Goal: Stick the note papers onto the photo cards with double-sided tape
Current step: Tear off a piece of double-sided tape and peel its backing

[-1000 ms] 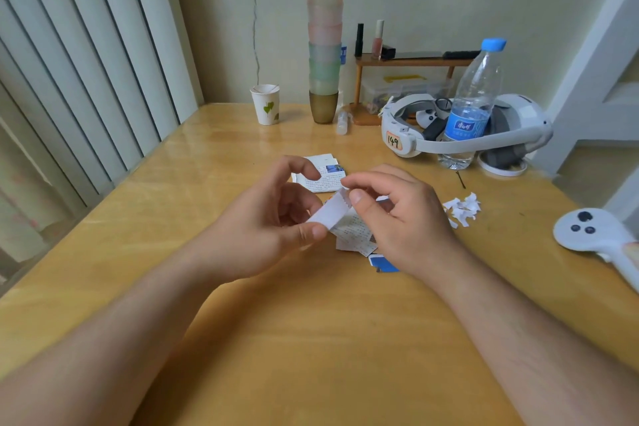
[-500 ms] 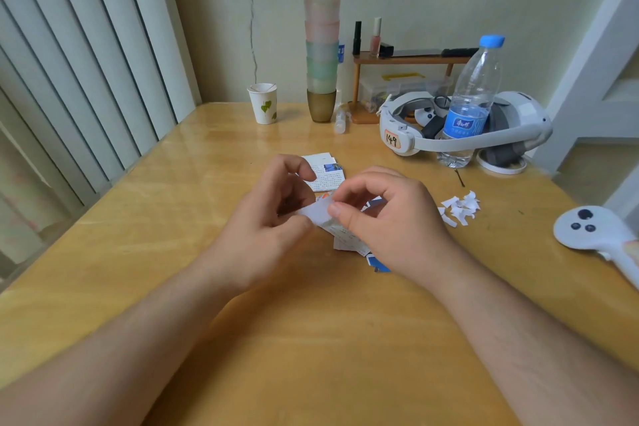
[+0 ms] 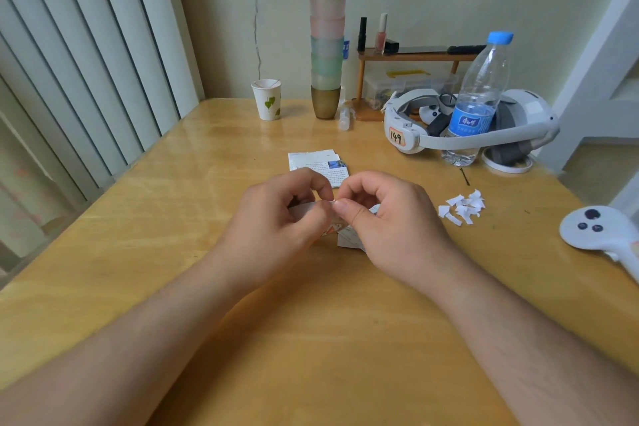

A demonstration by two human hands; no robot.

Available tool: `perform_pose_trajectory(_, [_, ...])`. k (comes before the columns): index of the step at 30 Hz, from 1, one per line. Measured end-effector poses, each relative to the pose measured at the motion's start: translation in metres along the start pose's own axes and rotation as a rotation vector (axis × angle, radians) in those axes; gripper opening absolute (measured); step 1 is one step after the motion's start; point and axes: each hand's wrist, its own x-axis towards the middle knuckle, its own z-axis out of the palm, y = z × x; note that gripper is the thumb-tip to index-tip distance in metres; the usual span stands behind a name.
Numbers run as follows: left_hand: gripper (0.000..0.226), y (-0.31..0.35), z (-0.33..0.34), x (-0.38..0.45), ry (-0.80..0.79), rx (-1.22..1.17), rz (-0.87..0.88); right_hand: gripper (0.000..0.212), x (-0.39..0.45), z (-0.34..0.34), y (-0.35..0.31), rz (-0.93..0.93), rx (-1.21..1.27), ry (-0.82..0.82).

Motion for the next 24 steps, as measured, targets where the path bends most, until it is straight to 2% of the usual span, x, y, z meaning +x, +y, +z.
perform_pose_trajectory(6, [0.004,0.0005,0.0003,0.0006,0.014,0.048,0.027,0.012,-0.0024,-0.0011,-0.0035,-0.135,-0.083,0.097])
perform_pose_trajectory(11, [0.004,0.0000,0.0021,0.0003,0.010,0.070,0.077,0.037,-0.0034,-0.0060,-0.0073,-0.088,-0.053,0.056])
perform_pose_trajectory(17, [0.003,-0.0052,0.0032,0.0003,0.027,0.249,0.132,0.008,-0.0020,-0.0056,-0.0037,-0.030,-0.083,0.054])
perform_pose_trajectory(21, [0.017,-0.0052,0.0030,0.0011,0.038,0.287,0.151,0.011,-0.0015,-0.0056,-0.0016,-0.130,-0.156,0.063])
perform_pose_trajectory(24, [0.014,-0.0040,0.0019,0.0012,0.055,0.280,0.155,0.010,-0.0020,-0.0045,-0.0001,-0.172,-0.161,0.055])
